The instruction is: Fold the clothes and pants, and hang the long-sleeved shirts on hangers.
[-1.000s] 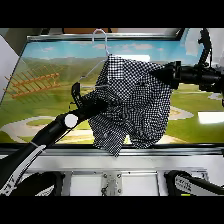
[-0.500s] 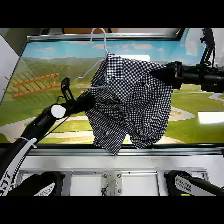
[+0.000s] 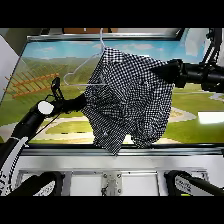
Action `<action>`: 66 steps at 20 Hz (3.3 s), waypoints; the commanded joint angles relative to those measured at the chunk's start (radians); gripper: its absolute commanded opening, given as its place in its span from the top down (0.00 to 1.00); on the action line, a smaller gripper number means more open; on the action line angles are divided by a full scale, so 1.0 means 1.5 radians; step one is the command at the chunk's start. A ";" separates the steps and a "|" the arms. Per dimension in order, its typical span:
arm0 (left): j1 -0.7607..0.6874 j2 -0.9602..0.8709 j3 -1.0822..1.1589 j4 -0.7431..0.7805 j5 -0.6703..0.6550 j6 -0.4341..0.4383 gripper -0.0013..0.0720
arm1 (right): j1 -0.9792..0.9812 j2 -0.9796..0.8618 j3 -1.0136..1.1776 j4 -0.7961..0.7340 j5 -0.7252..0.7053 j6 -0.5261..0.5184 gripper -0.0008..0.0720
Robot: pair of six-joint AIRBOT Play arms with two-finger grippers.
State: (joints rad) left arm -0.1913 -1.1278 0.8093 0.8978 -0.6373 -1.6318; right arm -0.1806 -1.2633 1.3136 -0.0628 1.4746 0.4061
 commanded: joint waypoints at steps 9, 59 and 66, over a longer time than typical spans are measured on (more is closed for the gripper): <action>0.110 0.044 0.001 0.001 -0.034 0.042 0.96 | -0.028 0.015 0.001 -0.128 -0.004 0.026 0.97; -0.200 0.196 0.498 0.575 -0.319 -0.261 0.23 | 0.006 0.189 -0.179 0.223 -0.222 -0.148 0.97; -0.230 0.104 0.498 0.575 -0.352 -0.235 0.96 | -0.210 0.279 -0.155 0.073 -0.431 -0.077 0.97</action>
State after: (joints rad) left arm -0.5114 -0.9154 1.5547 1.7592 -1.1603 -2.0151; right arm -0.3645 -0.9047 1.0725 0.1749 0.9920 0.2295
